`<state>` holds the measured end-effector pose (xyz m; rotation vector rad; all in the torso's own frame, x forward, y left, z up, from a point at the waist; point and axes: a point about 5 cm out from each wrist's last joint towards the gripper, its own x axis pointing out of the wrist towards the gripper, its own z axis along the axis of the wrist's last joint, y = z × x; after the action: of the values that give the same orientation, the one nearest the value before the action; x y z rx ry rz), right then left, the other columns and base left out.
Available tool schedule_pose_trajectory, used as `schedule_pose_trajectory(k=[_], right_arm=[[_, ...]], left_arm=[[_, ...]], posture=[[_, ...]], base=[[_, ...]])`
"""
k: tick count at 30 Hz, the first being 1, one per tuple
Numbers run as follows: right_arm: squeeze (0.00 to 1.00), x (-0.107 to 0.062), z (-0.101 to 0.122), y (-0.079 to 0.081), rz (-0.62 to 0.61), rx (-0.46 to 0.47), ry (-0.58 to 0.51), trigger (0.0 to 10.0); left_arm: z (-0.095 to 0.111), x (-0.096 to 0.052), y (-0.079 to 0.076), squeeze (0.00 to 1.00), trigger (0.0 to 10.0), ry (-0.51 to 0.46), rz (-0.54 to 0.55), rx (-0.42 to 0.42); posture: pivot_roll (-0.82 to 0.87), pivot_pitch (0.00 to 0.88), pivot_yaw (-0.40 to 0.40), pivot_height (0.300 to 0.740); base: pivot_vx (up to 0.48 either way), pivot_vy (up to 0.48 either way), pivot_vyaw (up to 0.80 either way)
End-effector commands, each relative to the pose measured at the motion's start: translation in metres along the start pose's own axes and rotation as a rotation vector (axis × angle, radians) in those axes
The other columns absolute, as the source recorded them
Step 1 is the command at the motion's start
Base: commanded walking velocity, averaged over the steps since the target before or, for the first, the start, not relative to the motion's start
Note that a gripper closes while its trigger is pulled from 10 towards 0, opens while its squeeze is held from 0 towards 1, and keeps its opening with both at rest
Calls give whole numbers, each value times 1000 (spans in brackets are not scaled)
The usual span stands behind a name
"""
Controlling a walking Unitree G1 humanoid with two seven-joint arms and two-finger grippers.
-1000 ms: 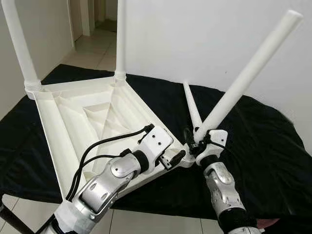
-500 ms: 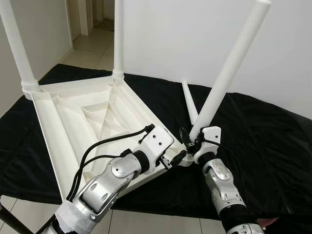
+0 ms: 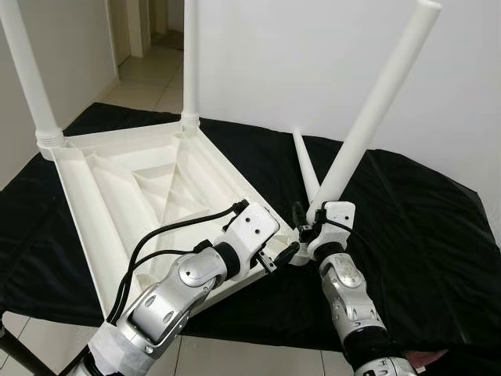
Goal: Building children table
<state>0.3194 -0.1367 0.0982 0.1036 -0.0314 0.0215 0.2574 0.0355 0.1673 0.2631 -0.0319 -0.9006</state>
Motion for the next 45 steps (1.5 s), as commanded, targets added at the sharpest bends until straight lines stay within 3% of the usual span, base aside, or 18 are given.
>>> schedule_pose_trajectory(k=[1, 5, 17, 23, 30, 36, 45], right_arm=[[0, -21, -49, -22, -119, -3, 253, 10000], [0, -20, -46, -20, -203, 20, 240, 10000], [0, -15, -33, -24, -321, -58, 168, 10000], [0, -18, -28, -39, -445, -124, 126, 10000], [0, -22, -27, -49, -545, -126, 123, 10000], [0, -23, -28, -52, -562, -97, 123, 10000], [0, -18, -19, -38, -468, -64, 62, 10000]], left_arm=[[2, 1, -9, 0, 10000, -4, -106, 7], [2, 1, -9, 0, 10000, -5, -106, 6], [3, 2, -8, 0, 10000, -11, -99, 2], [4, 3, -8, 0, 10000, -13, -92, -3], [3, 3, -8, 0, 10000, -14, -86, -4], [3, 3, -8, 0, 10000, -14, -86, -5], [4, 4, -7, 0, 10000, -16, -90, -1]], posture=[[42, 0, -116, 740], [43, 0, -117, 740], [39, 0, -123, 740], [40, 0, -129, 740], [40, 0, -132, 740], [39, 0, -131, 740], [35, 0, -128, 740]], base=[[0, 0, 0], [0, 0, 0], [0, 0, 0], [0, 0, 0], [0, 0, 0], [0, 0, 0], [0, 0, 0]])
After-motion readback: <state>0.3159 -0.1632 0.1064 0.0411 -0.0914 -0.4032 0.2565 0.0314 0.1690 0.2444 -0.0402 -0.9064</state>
